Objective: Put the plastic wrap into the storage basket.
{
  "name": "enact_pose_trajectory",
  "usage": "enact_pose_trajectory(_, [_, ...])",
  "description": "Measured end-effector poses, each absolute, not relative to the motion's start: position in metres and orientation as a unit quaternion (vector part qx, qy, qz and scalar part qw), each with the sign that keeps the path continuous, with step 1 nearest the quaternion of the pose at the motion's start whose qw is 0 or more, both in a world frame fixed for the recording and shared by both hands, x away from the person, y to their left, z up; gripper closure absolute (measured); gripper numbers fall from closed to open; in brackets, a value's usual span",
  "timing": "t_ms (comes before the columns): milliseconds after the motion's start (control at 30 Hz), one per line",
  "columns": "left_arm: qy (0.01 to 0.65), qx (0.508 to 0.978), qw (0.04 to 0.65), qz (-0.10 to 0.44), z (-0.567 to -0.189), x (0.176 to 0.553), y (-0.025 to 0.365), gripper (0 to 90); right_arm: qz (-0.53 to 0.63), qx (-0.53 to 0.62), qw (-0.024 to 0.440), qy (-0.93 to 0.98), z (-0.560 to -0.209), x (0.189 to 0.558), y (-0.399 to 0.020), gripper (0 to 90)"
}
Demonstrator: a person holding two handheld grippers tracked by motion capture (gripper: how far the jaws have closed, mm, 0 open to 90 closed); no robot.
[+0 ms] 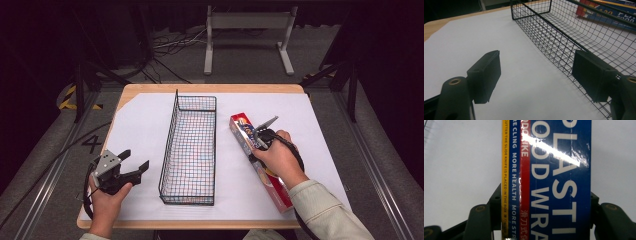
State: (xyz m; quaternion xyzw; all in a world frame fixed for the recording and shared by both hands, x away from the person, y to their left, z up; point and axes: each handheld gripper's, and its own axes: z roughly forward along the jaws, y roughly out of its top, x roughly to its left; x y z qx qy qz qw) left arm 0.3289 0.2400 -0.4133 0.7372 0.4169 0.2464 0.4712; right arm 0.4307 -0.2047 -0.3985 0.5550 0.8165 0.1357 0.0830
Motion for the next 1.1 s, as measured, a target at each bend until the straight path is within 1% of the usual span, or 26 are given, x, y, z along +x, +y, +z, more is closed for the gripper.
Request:
enact_pose_trajectory(400, [0.422,0.732,0.472,0.252,-0.413,0.325,0.242,23.6,0.144,0.58,0.085,0.798,-0.375,0.43,-0.196,41.2])
enact_pose_trajectory(833, [0.426,0.73,0.47,0.255,-0.415,0.313,0.246,23.6,0.164,0.592,0.1,0.783,-0.336,0.43,-0.177,41.2])
enact_pose_trajectory(1100, [0.428,0.729,0.467,0.26,-0.415,0.312,0.249,23.6,0.179,0.596,0.089,0.778,-0.324,0.433,-0.164,41.1])
